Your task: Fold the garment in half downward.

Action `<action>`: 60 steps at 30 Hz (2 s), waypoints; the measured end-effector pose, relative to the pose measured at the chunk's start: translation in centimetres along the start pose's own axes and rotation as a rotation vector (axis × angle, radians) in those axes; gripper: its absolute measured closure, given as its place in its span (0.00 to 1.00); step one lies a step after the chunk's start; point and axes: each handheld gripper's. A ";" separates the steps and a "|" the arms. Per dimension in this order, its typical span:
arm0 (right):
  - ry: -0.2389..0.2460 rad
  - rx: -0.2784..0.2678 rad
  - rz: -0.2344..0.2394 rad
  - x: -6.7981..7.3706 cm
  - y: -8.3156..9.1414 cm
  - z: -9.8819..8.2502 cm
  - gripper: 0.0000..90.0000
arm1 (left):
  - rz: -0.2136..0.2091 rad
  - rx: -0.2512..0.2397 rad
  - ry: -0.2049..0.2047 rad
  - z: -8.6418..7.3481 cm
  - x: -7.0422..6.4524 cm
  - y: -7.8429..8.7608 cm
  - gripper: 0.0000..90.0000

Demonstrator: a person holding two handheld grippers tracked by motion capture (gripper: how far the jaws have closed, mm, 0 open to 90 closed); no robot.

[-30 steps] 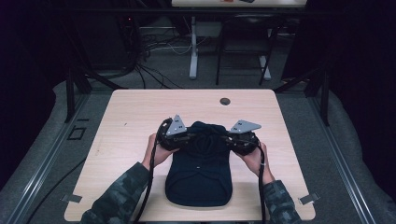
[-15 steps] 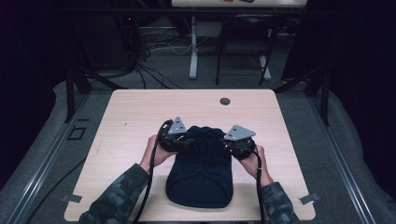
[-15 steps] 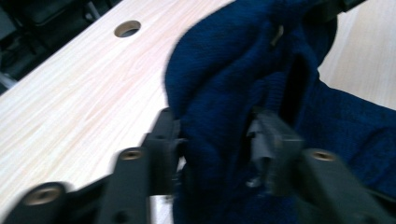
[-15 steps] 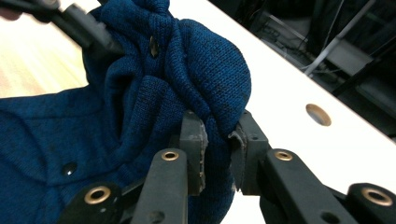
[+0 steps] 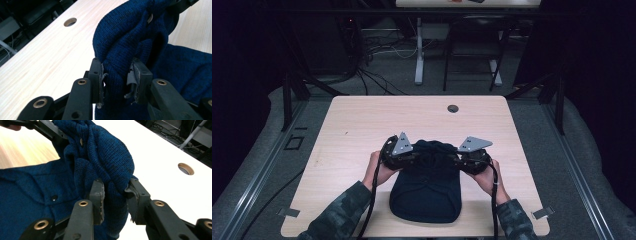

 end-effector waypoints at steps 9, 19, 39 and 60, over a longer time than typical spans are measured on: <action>0.016 0.008 0.019 0.7 0.6 -0.4 0.77 | -0.014 0.000 0.015 -0.5 -0.7 0.5 0.71; 0.019 0.019 0.046 1.6 1.2 -0.9 0.78 | -0.056 0.000 0.035 -1.5 -1.4 1.1 0.70; 0.023 0.055 0.091 3.3 2.1 -2.0 0.79 | -0.118 -0.023 0.080 -3.3 -3.2 1.7 0.72; 0.026 0.106 0.143 4.9 2.2 -3.6 0.77 | -0.176 0.004 0.112 -5.3 -4.7 1.7 0.72</action>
Point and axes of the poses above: each handheld gripper's, and its own axes: y roughly backward along the jaws, z roughly out of its top, x roughly to its left, and after that the axes turned 11 degrees about -z, right-handed
